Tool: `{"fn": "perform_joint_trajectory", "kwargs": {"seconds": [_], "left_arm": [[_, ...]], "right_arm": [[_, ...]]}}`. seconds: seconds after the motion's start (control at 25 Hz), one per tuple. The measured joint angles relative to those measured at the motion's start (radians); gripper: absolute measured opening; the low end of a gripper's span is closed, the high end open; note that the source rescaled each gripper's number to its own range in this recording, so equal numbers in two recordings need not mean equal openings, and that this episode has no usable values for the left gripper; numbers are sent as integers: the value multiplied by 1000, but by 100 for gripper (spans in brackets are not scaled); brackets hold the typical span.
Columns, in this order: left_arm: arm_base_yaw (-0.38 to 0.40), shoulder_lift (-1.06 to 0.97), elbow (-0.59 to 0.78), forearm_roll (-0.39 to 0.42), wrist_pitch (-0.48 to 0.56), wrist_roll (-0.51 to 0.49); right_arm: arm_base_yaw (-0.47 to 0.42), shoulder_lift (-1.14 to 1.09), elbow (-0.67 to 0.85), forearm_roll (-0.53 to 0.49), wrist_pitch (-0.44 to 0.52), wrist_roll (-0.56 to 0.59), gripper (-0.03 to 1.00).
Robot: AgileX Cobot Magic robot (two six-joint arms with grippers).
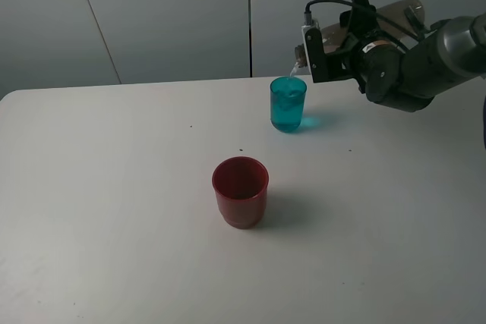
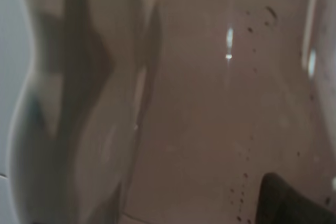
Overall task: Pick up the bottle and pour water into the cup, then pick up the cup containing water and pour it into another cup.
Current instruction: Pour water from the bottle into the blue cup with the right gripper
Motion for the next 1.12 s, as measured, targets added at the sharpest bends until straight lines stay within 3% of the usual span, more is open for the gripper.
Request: {"fn": "perform_joint_trajectory", "kwargs": {"seconds": [0.2, 0.84, 1.12], "left_arm": [[0, 0, 0, 0, 2, 0], [0, 0, 0, 0, 2, 0], [0, 0, 0, 0, 2, 0]], "right_arm": [[0, 0, 0, -46, -38, 0, 1], [-2, 0, 0, -67, -47, 0, 1], [-2, 0, 0, -126, -49, 0, 1]]}}
